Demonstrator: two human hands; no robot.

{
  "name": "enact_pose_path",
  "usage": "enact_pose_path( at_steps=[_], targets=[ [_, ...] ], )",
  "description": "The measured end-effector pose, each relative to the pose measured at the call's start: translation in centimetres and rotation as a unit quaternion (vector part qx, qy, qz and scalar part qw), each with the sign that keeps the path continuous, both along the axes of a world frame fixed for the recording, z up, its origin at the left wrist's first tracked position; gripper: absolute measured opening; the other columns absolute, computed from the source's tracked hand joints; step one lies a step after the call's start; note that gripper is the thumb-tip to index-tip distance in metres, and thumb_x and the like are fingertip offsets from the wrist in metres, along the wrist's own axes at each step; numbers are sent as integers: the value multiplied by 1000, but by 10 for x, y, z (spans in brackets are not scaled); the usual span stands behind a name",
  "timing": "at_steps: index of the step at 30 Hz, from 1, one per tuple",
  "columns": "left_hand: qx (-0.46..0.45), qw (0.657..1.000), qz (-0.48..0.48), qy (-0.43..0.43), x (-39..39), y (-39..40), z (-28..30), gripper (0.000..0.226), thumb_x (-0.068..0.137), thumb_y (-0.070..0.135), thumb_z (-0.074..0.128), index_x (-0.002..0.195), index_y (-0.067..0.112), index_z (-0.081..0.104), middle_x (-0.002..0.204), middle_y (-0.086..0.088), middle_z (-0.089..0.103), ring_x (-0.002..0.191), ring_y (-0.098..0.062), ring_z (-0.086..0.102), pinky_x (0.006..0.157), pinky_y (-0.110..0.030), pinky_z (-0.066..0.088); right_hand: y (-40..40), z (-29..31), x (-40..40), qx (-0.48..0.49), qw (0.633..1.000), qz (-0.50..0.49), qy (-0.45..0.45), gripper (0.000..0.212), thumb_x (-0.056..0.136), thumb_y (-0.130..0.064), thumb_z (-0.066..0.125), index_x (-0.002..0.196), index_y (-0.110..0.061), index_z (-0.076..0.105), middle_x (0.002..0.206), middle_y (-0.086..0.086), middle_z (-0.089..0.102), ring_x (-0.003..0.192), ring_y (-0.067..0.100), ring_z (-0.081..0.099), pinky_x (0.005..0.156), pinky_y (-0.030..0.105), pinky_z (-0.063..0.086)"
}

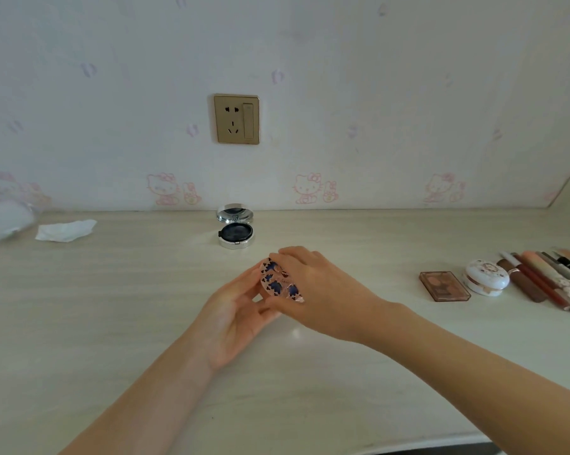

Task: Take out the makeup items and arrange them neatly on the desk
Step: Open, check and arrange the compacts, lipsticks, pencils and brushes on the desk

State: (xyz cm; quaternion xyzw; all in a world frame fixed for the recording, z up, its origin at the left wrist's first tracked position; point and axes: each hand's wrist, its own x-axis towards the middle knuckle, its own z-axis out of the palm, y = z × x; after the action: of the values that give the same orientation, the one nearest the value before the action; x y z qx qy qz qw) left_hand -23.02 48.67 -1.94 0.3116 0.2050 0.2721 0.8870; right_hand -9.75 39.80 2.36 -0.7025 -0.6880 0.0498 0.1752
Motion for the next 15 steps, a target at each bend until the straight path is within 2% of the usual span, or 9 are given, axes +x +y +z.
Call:
enact_pose_path(
  at_steps=[2, 4, 7, 9, 12, 15],
  targets=[
    [0, 1000, 4, 6, 0, 0, 1, 30, 87, 17, 59, 110, 1, 69, 105, -13, 65, 87, -29, 67, 75, -39, 58, 0, -1, -1, -5, 999, 14, -44, 69, 91, -45, 56, 148, -20, 25, 148, -1, 29, 129, 23, 36, 105, 34, 37],
    [-13, 1000, 6, 4, 1, -1, 2, 28, 86, 19, 61, 107, 3, 71, 103, -12, 66, 85, -27, 68, 78, -38, 57, 2, -1, 1, 9, 999, 15, -47, 71, 90, -39, 60, 148, -20, 24, 144, 0, 30, 125, 24, 37, 102, 35, 40],
    [-26, 1000, 0, 6, 2, -3, 3, 34, 88, 24, 59, 115, 5, 68, 110, -14, 65, 97, -28, 66, 92, -42, 48, 5, 0, 3, 21, 1000, 4, 0, 74, 87, -39, 63, 148, -23, 25, 140, -2, 32, 122, 23, 37, 101, 35, 41],
    [-34, 999, -9, 5, 2, -5, 3, 41, 89, 28, 57, 122, 5, 62, 120, -16, 62, 111, -31, 59, 97, -51, 47, 6, 0, 2, 26, 999, -8, 47, 76, 83, -42, 67, 146, -24, 28, 139, -3, 32, 123, 21, 38, 102, 33, 40],
    [-55, 998, -1, -4, 1, -8, 7, 46, 88, 27, 57, 127, 3, 58, 130, -19, 54, 113, -30, 56, 90, -41, 53, 6, 2, 0, 30, 997, -10, 67, 73, 80, -41, 71, 142, -26, 35, 134, -4, 37, 120, 20, 43, 100, 33, 42],
    [-66, 998, -3, -6, 1, -8, 9, 49, 88, 26, 55, 130, 1, 54, 129, -21, 55, 101, -32, 64, 75, -40, 59, 6, 7, 2, 26, 997, -7, 76, 73, 74, -41, 76, 137, -25, 43, 126, -2, 44, 112, 17, 50, 95, 31, 46]
  ],
)
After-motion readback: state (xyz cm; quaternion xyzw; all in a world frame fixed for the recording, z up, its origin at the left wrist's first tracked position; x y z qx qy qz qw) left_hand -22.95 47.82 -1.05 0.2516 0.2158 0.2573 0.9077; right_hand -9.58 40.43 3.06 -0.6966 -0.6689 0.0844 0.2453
